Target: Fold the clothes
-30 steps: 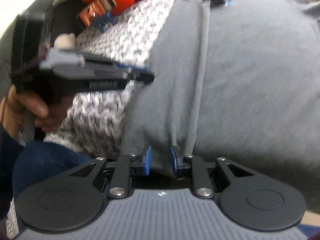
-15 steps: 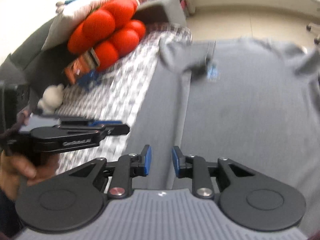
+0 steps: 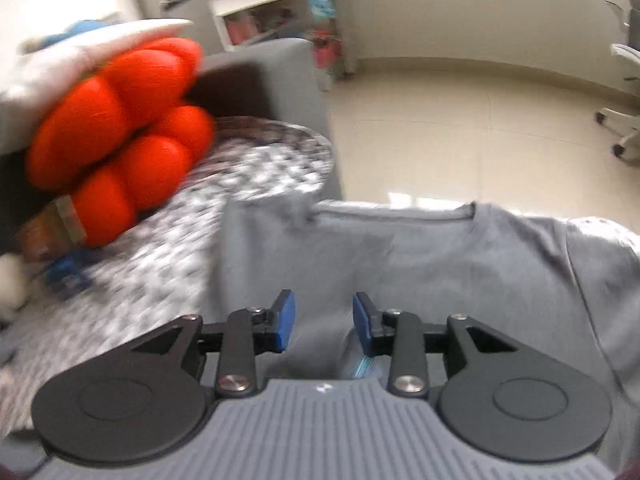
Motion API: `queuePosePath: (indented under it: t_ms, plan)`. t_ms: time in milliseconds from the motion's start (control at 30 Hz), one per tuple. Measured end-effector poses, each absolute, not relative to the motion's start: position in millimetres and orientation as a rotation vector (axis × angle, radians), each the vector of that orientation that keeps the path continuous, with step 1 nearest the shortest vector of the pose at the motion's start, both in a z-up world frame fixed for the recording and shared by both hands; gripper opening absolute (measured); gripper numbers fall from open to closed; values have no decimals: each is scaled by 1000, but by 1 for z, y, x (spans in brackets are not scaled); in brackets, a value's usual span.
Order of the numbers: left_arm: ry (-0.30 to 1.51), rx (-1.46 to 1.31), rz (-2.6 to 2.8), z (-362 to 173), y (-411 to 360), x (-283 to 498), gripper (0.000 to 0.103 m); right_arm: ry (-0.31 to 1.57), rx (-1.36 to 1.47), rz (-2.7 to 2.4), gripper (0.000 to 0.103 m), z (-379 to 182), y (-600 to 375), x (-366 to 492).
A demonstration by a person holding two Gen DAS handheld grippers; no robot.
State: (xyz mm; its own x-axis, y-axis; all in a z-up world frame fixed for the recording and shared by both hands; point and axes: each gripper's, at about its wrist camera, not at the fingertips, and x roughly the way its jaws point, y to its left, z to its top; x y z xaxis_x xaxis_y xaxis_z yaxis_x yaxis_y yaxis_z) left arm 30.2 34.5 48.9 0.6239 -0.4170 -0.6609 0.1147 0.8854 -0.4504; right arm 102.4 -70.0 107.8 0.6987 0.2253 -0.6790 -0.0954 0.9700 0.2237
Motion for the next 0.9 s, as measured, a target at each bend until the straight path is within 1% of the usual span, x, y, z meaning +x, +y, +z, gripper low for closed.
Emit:
queuePosePath:
  t_ms: [33,100,300,333,367,400,433,567,633,733,767,800,867,900]
  plan:
    - [835,-392,-317,49,35,35,22,776,183,164,37,103,-71,115]
    - [837,-409,-312,43,36,44,22,766,195,136,46,94,-72,135]
    - [840,-396,-291,30,31,64,22,762,180,90,46,68,-72,164]
    - [836,-393,-293,30,30,63,22,758,164,90,41,65,-69,165]
    - [833,-386,-296,30,29,63,22,750,140,89,18,63,-67,164]
    - [830,-375,-298,29,28,62,22,728,108,90,4,64,-64,159]
    - [826,-363,-300,29,28,62,22,705,109,98,3,67,-65,154]
    - [818,-352,-308,26,29,60,22,616,140,22,3,85,-75,125]
    - [819,-357,-306,25,30,62,22,619,148,7,3,84,-76,119]
    - [822,-366,-301,23,31,65,22,676,119,-11,4,71,-73,128]
    - [822,-366,-300,23,31,65,22,696,109,-16,6,65,-72,133]
    - [823,-365,-300,23,32,65,22,708,104,-18,11,62,-72,137]
    - [825,-360,-306,23,33,63,22,692,118,3,12,65,-74,140]
    - [827,-357,-310,24,33,63,22,688,124,16,15,68,-76,140]
